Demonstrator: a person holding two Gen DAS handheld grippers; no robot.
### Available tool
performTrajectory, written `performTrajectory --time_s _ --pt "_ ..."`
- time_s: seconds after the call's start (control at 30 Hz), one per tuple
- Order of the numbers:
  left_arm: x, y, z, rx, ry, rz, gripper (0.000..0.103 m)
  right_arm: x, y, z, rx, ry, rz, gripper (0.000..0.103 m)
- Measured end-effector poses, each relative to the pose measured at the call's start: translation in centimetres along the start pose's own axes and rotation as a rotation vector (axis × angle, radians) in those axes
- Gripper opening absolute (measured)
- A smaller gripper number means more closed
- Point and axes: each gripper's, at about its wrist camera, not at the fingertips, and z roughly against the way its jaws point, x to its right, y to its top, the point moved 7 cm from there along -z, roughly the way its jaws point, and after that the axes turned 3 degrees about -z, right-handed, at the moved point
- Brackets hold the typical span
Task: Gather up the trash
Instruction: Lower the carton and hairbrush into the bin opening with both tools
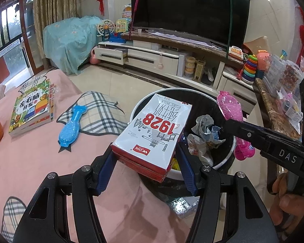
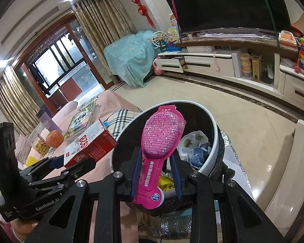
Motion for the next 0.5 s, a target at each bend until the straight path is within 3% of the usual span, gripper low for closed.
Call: performTrajectory --time_s 0.5 --pt "0.0 0.4 -1.4 -0.02 0.007 0.001 0.059 0.8 0.6 -0.9 -0.019 -0.004 -0.01 0.028"
